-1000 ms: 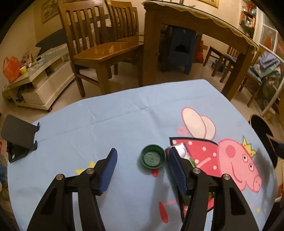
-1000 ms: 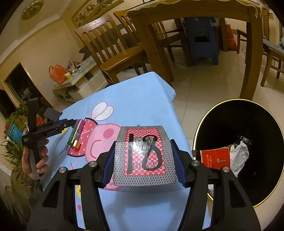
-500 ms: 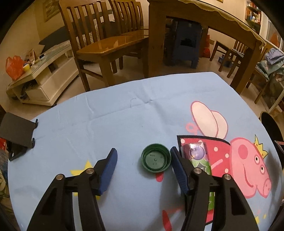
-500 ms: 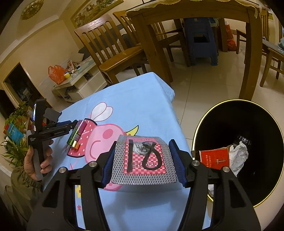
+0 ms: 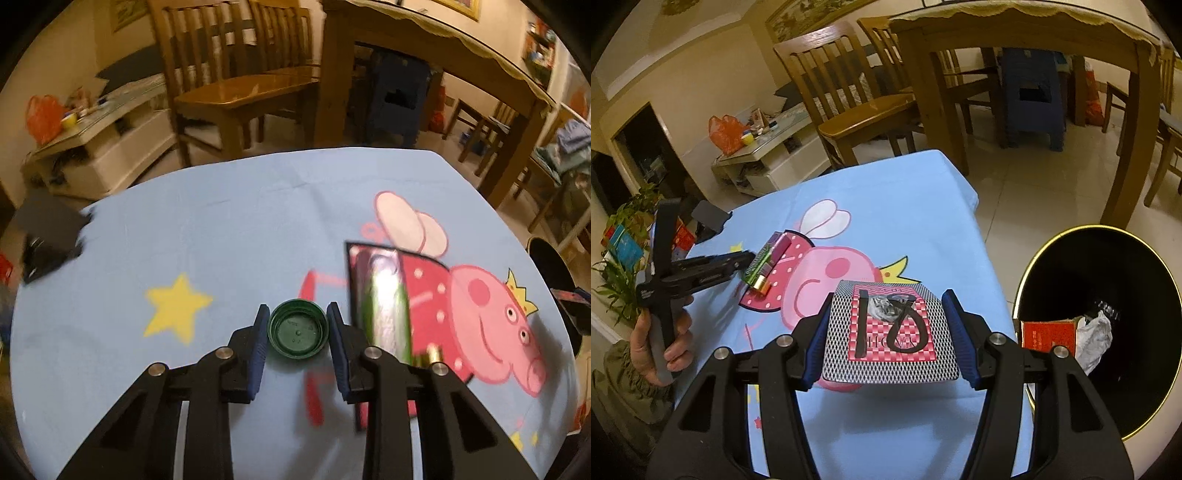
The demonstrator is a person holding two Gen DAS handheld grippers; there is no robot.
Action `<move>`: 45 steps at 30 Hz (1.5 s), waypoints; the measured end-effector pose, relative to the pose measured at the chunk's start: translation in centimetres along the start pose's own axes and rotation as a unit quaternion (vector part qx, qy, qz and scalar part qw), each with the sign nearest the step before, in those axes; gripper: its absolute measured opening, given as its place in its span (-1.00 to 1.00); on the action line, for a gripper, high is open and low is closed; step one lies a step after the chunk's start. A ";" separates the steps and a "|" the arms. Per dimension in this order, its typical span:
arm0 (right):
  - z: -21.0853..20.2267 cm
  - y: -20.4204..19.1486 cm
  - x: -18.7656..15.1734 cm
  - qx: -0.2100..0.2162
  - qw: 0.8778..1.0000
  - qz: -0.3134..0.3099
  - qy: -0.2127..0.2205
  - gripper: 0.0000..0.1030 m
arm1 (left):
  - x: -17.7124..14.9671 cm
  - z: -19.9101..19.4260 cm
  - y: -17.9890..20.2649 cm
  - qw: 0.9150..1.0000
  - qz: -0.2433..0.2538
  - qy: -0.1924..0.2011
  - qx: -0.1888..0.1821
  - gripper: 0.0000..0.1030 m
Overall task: Collect trash
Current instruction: 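Grasp the green bottle cap with the left gripper while the right holds the card package, then drop the card package from the right gripper and the cap from the left into the bin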
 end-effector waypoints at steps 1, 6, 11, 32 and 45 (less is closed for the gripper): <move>0.0 -0.1 -0.1 0.002 1.000 -0.004 0.000 0.09 | -0.5 -0.9 -0.6 1.000 -0.006 0.007 0.010 -0.44; 0.1 -0.9 -0.1 0.004 1.000 -0.023 0.000 0.09 | -1.1 -5.4 -2.3 0.999 -0.032 0.038 0.023 -0.43; 0.3 -1.7 -0.4 -0.009 0.999 -0.041 -0.005 0.09 | -0.9 -10.5 -0.7 0.996 -0.027 0.079 0.042 -0.43; -7.9 6.2 0.2 -0.090 0.992 0.035 0.076 0.09 | -1.2 -18.4 15.1 0.981 0.097 0.165 0.027 -0.43; -13.5 13.1 0.7 -0.159 0.973 0.097 0.134 0.30 | -0.8 -18.0 23.0 0.973 0.156 0.170 -0.003 -0.43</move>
Point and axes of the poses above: each gripper's, at about its wrist camera, not at the fingertips, and z roughly the way its jaws point, y to its right, x to its top, the point moved 5 cm from there along z, roughly the way its jaws point, and after that the axes turned 14 degrees about x, right-handed, at the moved point
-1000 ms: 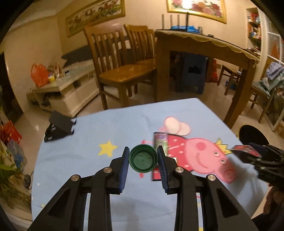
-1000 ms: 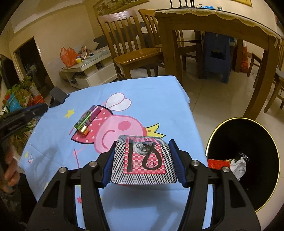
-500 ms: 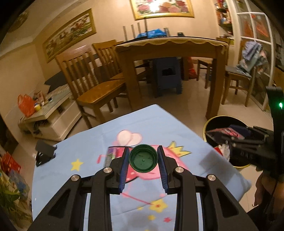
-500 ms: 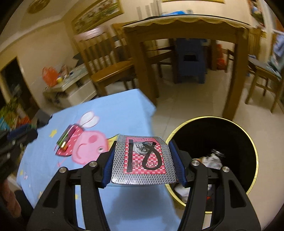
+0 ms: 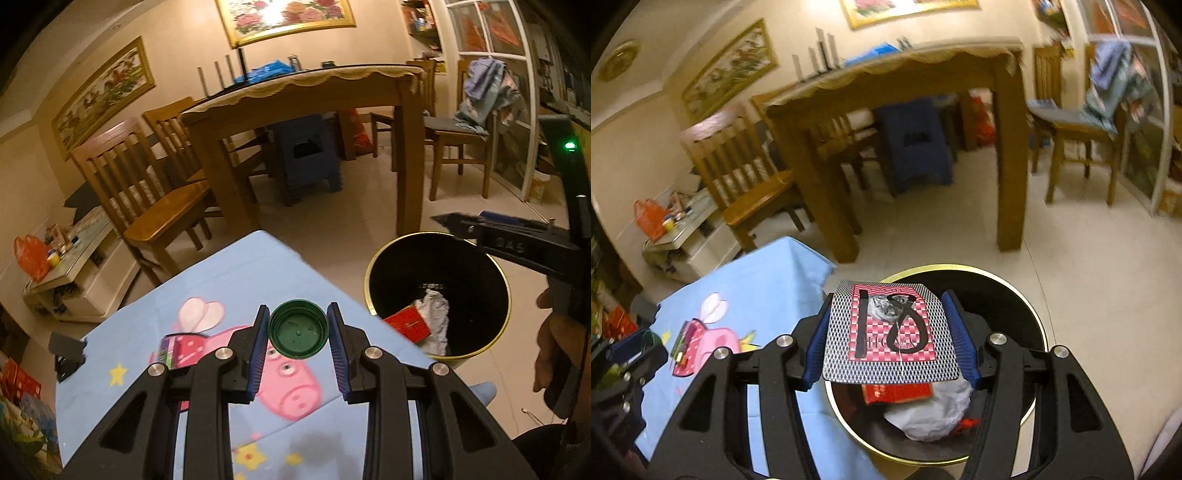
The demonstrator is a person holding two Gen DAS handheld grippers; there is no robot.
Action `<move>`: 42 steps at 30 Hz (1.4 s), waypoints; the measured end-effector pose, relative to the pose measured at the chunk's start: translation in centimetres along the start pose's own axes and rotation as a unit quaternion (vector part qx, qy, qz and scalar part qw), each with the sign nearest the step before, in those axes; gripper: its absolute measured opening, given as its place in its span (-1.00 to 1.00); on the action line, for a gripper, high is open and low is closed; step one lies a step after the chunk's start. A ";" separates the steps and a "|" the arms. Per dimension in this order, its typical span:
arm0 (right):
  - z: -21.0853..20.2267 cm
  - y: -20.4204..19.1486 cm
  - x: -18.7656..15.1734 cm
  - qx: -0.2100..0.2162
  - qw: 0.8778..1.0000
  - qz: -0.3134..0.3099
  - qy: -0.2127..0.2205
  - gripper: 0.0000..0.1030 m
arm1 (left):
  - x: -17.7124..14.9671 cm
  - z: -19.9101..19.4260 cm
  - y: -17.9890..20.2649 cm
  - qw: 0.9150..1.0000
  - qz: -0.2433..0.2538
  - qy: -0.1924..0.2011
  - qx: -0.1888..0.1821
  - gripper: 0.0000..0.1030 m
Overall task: Collect trash
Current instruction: 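Drop the card package from the right gripper and the cap from the left into the bin, then grasp the gold cap with the right gripper while the left grasps the green gum tube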
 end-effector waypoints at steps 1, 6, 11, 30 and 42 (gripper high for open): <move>0.9 1.1 -0.5 -0.008 1.000 0.018 -0.023 0.65 | 0.2 0.2 0.7 1.000 0.004 0.000 -0.004 -0.43; 0.2 4.8 -0.9 -0.018 0.995 0.098 -0.007 0.80 | 1.2 1.6 5.1 0.999 0.029 -0.006 -0.044 -0.42; -3.5 7.6 -0.5 -0.045 0.988 0.136 0.065 0.89 | 2.2 2.7 9.4 0.996 0.060 -0.004 -0.064 -0.41; -4.0 9.0 -0.6 -0.076 0.980 0.168 0.078 0.89 | 2.6 2.5 8.2 0.997 0.055 0.017 -0.047 0.58; 5.7 -5.1 -3.1 -0.003 0.996 -0.046 -0.078 0.89 | -9.5 2.7 -4.7 0.997 0.012 -0.067 0.032 0.87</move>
Point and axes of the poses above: each gripper's, at about its wrist camera, not at the fingertips, and z roughly the way its jaws point, y to its right, x to its top, the point moved 5 cm from there along z, roughly the way its jaws point, and after that the axes turned 14 degrees about x, right-handed, at the moved point
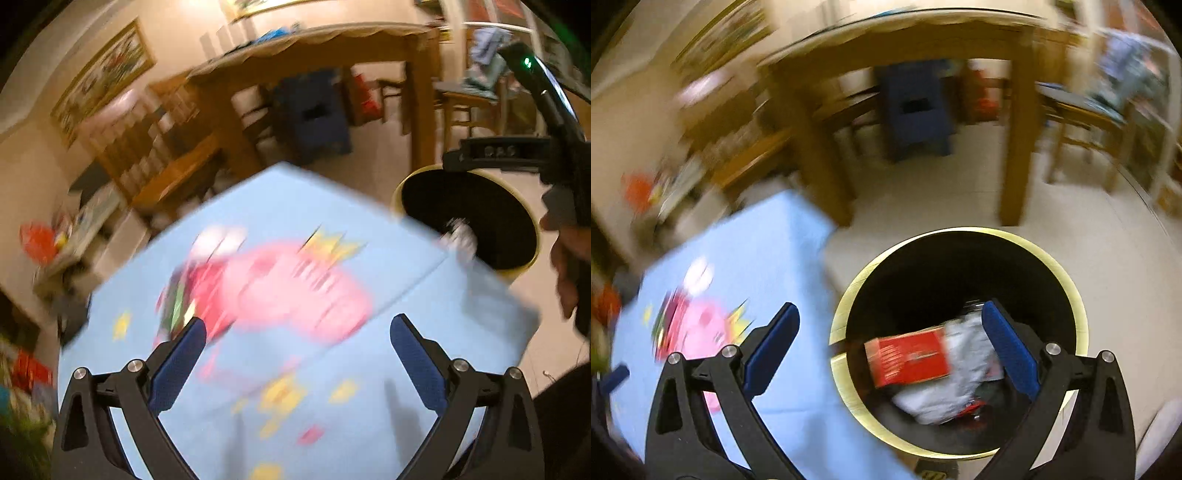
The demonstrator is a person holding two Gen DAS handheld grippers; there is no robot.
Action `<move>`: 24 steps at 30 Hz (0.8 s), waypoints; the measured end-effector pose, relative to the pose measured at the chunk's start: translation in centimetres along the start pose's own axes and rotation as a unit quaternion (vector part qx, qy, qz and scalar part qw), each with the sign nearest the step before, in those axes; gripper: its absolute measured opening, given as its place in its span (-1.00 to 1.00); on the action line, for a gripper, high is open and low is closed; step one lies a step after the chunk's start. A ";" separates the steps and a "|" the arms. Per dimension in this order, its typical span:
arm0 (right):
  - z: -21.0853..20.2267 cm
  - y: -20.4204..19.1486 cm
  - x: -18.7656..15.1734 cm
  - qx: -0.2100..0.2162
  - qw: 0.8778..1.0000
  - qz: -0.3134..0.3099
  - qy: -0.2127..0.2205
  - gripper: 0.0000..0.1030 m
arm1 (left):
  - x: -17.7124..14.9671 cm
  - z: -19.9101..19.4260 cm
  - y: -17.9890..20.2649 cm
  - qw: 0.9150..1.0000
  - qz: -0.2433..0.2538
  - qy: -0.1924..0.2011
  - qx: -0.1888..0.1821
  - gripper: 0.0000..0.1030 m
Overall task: Collect trash
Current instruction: 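Grasp the gold cap with the right gripper while the left grasps the green gum tube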
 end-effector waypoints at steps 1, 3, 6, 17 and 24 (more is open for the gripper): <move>0.7 -1.7 -0.3 0.012 1.000 -0.016 -0.011 0.89 | -1.5 0.6 -1.8 1.000 -0.012 -0.016 0.010 0.87; 2.2 -7.0 -1.0 0.052 0.997 -0.053 -0.029 0.89 | -3.9 1.7 -5.2 0.998 -0.037 -0.042 0.027 0.87; 4.7 -14.6 -2.3 0.116 0.986 -0.106 -0.058 0.83 | -7.1 3.1 -11.2 0.992 -0.086 -0.074 0.061 0.87; 14.7 -27.2 -5.3 0.118 0.962 -0.182 -0.165 -0.02 | -11.9 4.1 -21.0 0.975 -0.172 -0.098 0.105 0.87; 14.0 -26.5 -6.1 0.115 0.956 -0.203 -0.176 -0.50 | -11.8 4.4 -20.6 0.975 -0.176 -0.100 0.087 0.87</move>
Point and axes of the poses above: each gripper's, at about its wrist camera, not at the fingertips, and z roughly the way its jaws point, y to its right, x to its top, the point moved 5 cm from there along z, roughly the way its jaws point, and after that the axes turned 14 degrees about x, right-handed, at the moved point
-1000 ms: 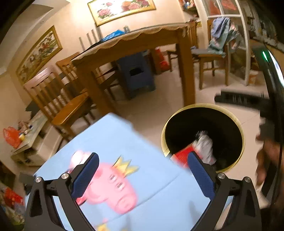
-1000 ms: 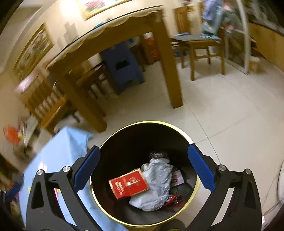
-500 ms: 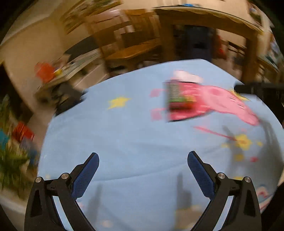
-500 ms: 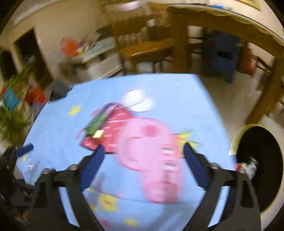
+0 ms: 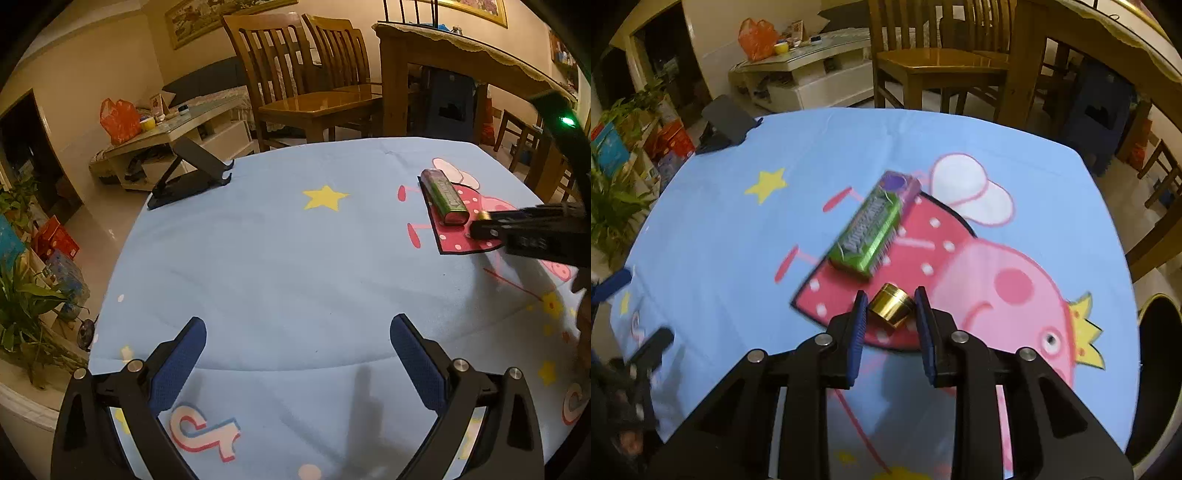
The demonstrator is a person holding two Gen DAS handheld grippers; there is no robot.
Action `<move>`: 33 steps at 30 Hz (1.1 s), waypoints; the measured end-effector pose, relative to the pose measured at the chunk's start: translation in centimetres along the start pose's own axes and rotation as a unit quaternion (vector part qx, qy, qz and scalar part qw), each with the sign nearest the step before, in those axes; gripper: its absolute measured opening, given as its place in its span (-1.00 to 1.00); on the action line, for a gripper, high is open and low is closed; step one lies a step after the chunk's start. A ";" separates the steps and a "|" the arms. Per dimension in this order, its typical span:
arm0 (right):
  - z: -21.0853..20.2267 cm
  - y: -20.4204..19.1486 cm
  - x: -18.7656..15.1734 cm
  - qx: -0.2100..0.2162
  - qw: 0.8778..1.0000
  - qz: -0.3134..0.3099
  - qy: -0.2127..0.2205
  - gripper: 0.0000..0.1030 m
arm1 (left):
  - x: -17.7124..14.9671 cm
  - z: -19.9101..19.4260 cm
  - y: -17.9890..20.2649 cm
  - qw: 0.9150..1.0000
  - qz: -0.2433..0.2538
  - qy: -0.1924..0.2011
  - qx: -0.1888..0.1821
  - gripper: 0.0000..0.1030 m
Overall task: Collect trash
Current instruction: 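Grasp the gold cap with the right gripper while the left grasps the green gum tube, then carry the gum tube over the bin and open the left gripper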
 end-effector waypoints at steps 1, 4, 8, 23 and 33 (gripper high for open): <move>-0.5 0.3 -0.8 -0.001 1.000 -0.007 -0.004 -0.50 | 0.1 0.1 0.3 1.000 0.001 -0.003 -0.006 0.87; -2.1 1.2 -3.1 0.005 1.000 -0.027 -0.014 -0.50 | 0.6 0.1 1.1 1.000 0.006 -0.007 -0.017 0.87; -5.0 4.6 -6.0 -0.003 1.000 -0.011 -0.007 -0.50 | 3.1 0.2 3.8 0.998 0.016 -0.012 -0.053 0.87; -8.4 8.9 -7.3 0.024 0.998 0.033 0.039 -0.50 | 10.8 5.7 16.5 0.992 0.055 -0.048 -0.108 -0.43; -11.7 9.6 -6.2 0.007 0.994 0.030 0.102 -0.50 | 7.8 2.2 12.1 0.998 0.005 -0.039 -0.048 -0.44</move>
Point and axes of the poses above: each gripper's, at about its wrist camera, not at the fingertips, and z roughly the way its jaws point, y to its right, x to its top, the point moved 5 cm from there along z, roughly the way its jaws point, and after that the axes turned 14 degrees about x, right-handed, at the moved point
